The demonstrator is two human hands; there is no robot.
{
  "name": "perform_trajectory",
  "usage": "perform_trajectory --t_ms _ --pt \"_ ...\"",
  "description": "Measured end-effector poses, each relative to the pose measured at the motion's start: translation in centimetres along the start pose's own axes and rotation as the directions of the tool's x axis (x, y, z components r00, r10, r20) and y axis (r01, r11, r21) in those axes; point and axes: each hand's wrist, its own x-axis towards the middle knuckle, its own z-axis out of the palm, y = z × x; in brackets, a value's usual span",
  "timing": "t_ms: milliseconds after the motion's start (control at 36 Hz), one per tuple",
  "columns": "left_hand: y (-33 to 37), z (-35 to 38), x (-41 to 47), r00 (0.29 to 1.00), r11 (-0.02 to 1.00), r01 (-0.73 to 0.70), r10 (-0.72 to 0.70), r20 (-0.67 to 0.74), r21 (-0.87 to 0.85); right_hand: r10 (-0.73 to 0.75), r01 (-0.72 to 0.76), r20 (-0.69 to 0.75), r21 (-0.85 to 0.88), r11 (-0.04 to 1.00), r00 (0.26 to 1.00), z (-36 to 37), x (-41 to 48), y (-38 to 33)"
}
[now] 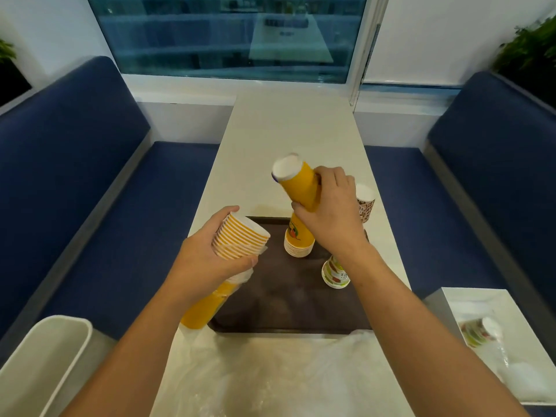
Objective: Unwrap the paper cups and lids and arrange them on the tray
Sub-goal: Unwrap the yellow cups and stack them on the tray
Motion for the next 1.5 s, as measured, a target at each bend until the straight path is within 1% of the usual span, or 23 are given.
perform_trajectory --t_ms 56,139,278,333,389,444,472,500,556,611,667,806,944,1000,1056,1111,1167,1222,1278,1333,1389,1444,1500 --pt "-0.1 0.2 0.3 1.000 1.000 0.007 -0.007 0.002 -0.002 0.142 -0.143 0.013 0.116 0.983 0.990 1.1 0.0 0.3" --pt "-0.2 0.6 0.6 1.000 1.000 0.018 -0.018 0.018 -0.008 0.286 -0.294 0.072 0.181 0.938 0.956 2.7 0.0 0.7" --pt "-0.4 1.2 1.1 0.999 0.999 0.033 -0.033 0.038 -0.016 0.413 -0.457 0.237 0.172 0.873 0.879 4.3 -0.3 1.6" --pt "-0.4 1.2 1.2 0.998 0.999 0.038 -0.037 0.040 -0.020 0.418 -0.463 0.249 0.164 0.871 0.874 4.4 -0.6 1.3" --pt "-0.4 1.2 1.3 0.998 0.999 0.043 -0.042 0.039 -0.021 0.353 -0.371 0.143 0.126 0.920 0.924 4.1 -1.1 0.4" --pt "-0.5 1.1 1.3 0.998 0.999 0.049 -0.048 0.035 -0.018 0.226 -0.226 0.014 0.102 0.969 0.974 3.4 -1.8 -0.8" --pt "-0.5 1.1 1.3 0.998 0.999 0.050 -0.050 0.033 -0.015 0.154 -0.152 -0.011 0.121 0.981 0.988 2.9 -2.1 -1.5" --pt "-0.6 1.1 1.3 0.998 0.999 0.051 -0.050 0.030 -0.013 0.083 -0.083 0.010 0.172 0.982 0.997 2.3 -2.4 -2.2" --pt "-0.5 1.1 1.2 0.999 0.999 0.045 -0.045 0.023 -0.006 -0.062 -0.001 0.179 0.330 0.944 0.982 0.9 -3.0 -3.7" --pt "-0.4 1.0 1.1 0.999 0.999 0.036 -0.036 0.022 0.002 -0.170 -0.004 0.396 0.402 0.916 0.903 0.0 -3.6 -4.8" --pt "-0.1 1.0 0.9 0.999 0.999 0.028 -0.028 0.019 0.016 -0.178 -0.034 0.491 0.392 0.919 0.853 -0.3 -4.0 -5.3" --pt "0.1 0.7 0.3 1.000 0.999 0.021 -0.022 0.013 0.030 -0.133 -0.098 0.469 0.436 0.895 0.873 -0.8 -4.1 -5.9" --pt "0.6 0.2 -0.5 1.000 0.999 -0.008 0.007 0.014 0.038 -0.046 -0.096 0.302 0.439 0.893 0.952 -1.1 -3.4 -5.9" --pt "0.7 0.0 -0.8 1.000 0.999 -0.015 0.015 0.013 0.046 -0.090 -0.045 0.302 0.412 0.910 0.949 -1.7 -3.0 -5.5" --pt "0.8 -0.2 -1.0 1.000 0.998 -0.018 0.017 0.019 0.057 -0.228 0.086 0.361 0.368 0.926 0.904 -2.2 -2.9 -5.4" --pt "0.8 -0.2 -1.0 1.000 0.998 -0.016 0.015 0.022 0.052 -0.356 0.294 0.431 0.206 0.933 0.829 -2.2 -2.9 -5.4" --pt "0.9 -0.2 -1.0 1.000 0.999 -0.012 0.011 0.025 0.042 -0.445 0.505 0.446 -0.020 0.863 0.777 -1.5 -2.9 -5.4" --pt "1.2 0.0 -1.0 0.999 0.999 -0.016 0.013 0.046 0.051 -0.478 0.582 0.434 -0.143 0.800 0.764 -0.9 -2.8 -5.2" --pt "1.3 0.0 -1.0 0.998 0.998 -0.024 0.021 0.056 0.064 -0.496 0.595 0.396 -0.180 0.784 0.773 -0.6 -2.6 -4.7" --pt "1.1 -0.1 -1.0 0.999 0.998 -0.021 0.019 0.041 0.066 -0.505 0.572 0.298 -0.214 0.792 0.810 -0.6 -2.2 -3.8" --pt "0.9 -0.3 -1.0 1.000 0.999 -0.002 0.001 0.012 0.049 -0.447 0.477 0.170 -0.243 0.844 0.878 -0.8 -1.6 -2.6" --pt "0.6 -0.5 -0.9 1.000 1.000 0.021 -0.021 -0.011 0.023 -0.299 0.307 0.072 -0.206 0.929 0.952 -0.8 -1.1 -1.4" --pt "0.4 -0.4 -0.7 0.999 0.999 0.037 -0.037 -0.028 0.007 -0.077 0.078 0.024 -0.031 0.996 0.997 -0.2 -0.8 -0.6"
